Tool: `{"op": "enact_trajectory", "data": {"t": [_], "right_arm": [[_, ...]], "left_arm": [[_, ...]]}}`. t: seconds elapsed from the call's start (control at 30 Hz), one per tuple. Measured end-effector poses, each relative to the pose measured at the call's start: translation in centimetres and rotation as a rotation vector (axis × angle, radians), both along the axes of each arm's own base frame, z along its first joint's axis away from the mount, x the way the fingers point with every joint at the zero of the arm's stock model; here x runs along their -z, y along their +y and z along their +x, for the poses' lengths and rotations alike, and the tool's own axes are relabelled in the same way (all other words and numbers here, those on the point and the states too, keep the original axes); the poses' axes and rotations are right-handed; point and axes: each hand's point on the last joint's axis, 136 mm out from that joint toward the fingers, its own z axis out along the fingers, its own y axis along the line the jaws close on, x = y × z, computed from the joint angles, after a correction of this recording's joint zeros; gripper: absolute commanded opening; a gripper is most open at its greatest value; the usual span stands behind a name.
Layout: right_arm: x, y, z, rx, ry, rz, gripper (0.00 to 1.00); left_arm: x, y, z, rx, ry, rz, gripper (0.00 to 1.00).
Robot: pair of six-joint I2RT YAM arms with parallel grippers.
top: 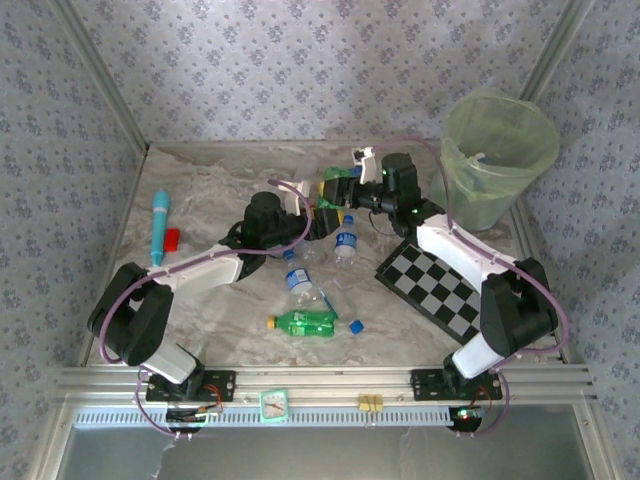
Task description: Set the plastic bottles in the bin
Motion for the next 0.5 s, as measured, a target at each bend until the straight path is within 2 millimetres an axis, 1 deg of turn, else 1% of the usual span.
{"op": "enact_trajectory", "data": {"t": [0.13, 0.17, 0.23, 0.3, 0.37, 0.43, 0.5], "right_arm": [[1.0, -2.0, 0.7, 0.055, 0.016, -0.078, 0.44], [0.9, -2.5, 1.0, 0.069, 0.015, -0.1, 0.44], [0.1, -3.7, 1.5, 0.102, -0.005, -0.152, 0.45], [-1.6, -4.9, 2.0, 0.138, -0.046, -0.203, 0.46], [-3.8, -6.3, 2.4, 0.18, -0.101, -0.251, 0.46], [-6.6, -8.0, 2.6, 0.232, -0.17, -0.299, 0.46], [-9.3, -9.8, 2.8, 0.287, -0.231, -0.333, 0.46]], "left_arm": [[-0.2, 0.8, 0.3, -0.046, -0.016, 0.033, 0.88], [-0.4, 1.2, 0.4, -0.062, -0.023, 0.039, 0.89], [-0.8, 2.1, 0.6, -0.113, -0.035, 0.056, 0.9], [-1.0, 3.3, 1.0, -0.177, -0.034, 0.079, 0.92], [-0.7, 4.9, 1.7, -0.248, -0.02, 0.104, 0.95], [0.1, 7.2, 2.8, -0.332, 0.01, 0.122, 1.0], [1.4, 9.1, 3.5, -0.39, 0.051, 0.129, 1.0]]}}
